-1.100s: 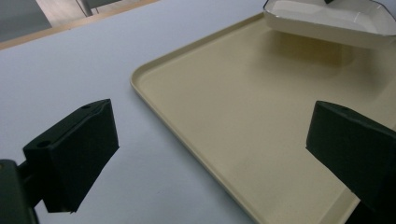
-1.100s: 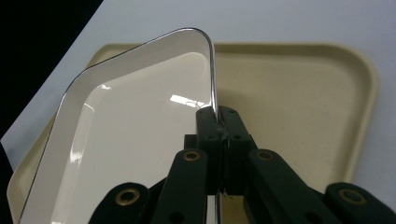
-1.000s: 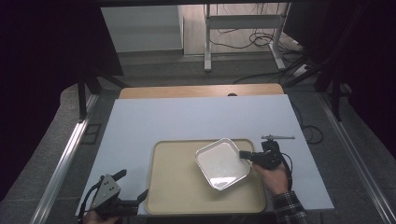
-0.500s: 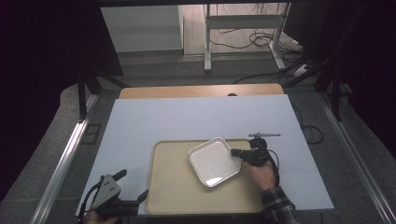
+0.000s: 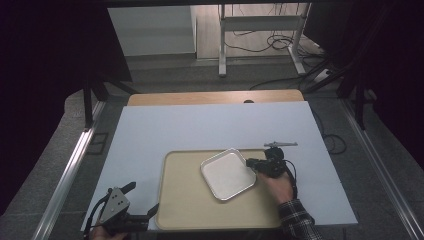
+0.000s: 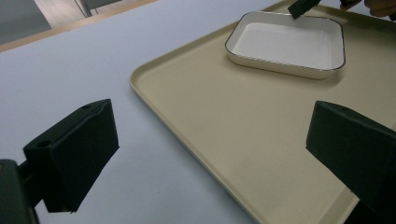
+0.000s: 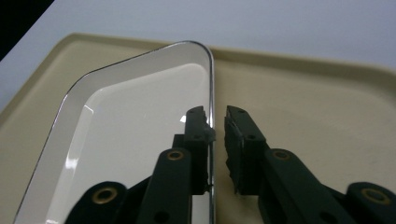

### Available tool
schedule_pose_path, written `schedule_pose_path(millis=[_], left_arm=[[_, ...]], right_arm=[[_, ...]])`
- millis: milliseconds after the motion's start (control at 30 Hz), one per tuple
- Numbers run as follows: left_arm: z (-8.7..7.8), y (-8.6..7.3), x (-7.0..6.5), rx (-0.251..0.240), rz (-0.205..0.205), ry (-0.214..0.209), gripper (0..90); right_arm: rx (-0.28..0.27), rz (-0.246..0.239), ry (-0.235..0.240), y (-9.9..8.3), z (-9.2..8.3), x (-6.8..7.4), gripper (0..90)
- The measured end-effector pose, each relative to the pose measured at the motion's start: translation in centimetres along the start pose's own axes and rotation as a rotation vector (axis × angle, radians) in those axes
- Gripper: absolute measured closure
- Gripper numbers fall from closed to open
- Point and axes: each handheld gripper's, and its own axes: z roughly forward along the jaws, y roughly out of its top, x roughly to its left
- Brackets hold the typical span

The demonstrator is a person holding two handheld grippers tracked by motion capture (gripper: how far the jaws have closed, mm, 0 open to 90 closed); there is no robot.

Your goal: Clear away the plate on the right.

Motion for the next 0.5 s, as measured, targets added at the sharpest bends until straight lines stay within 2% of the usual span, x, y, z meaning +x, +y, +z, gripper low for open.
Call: schedule_pose_path(millis=[167,233,267,300,333,367,433,500], left_arm=[[0.0,0.0,0.0,-0.004,-0.004,-0.002,1.8],[0.0,0.0,0.0,-0.004,-0.004,-0.002,1.8],[0.0,0.0,0.0,-0.005,-0.005,-0.003,1.8],[0.0,0.0,0.0,-0.005,-0.005,-0.003,1.8],[0.0,0.0,0.0,-0.005,-0.005,-0.003,1.8],[0.0,0.0,0.1,-0.005,-0.005,-0.003,1.8],[-0.1,0.0,0.1,-0.006,-0.007,-0.003,1.8],[-0.1,0.0,0.1,-0.009,-0.009,-0.003,1.8]], right_arm=[[-0.024,-0.083,0.006,-0.1,-1.2,0.4,76.6],[-0.022,-0.144,0.010,-0.4,-1.7,1.0,79.9],[-0.022,-0.144,0.010,-0.4,-1.7,1.0,79.9],[-0.020,-0.177,0.021,-0.7,-2.1,1.5,83.8],[-0.020,-0.177,0.021,-0.7,-2.1,1.5,83.8],[-0.017,-0.200,0.035,-1.0,-2.5,1.9,87.7],[-0.018,-0.219,0.052,-1.1,-2.8,2.2,89.8],[-0.018,-0.230,0.065,-1.3,-3.1,2.6,90.0]])
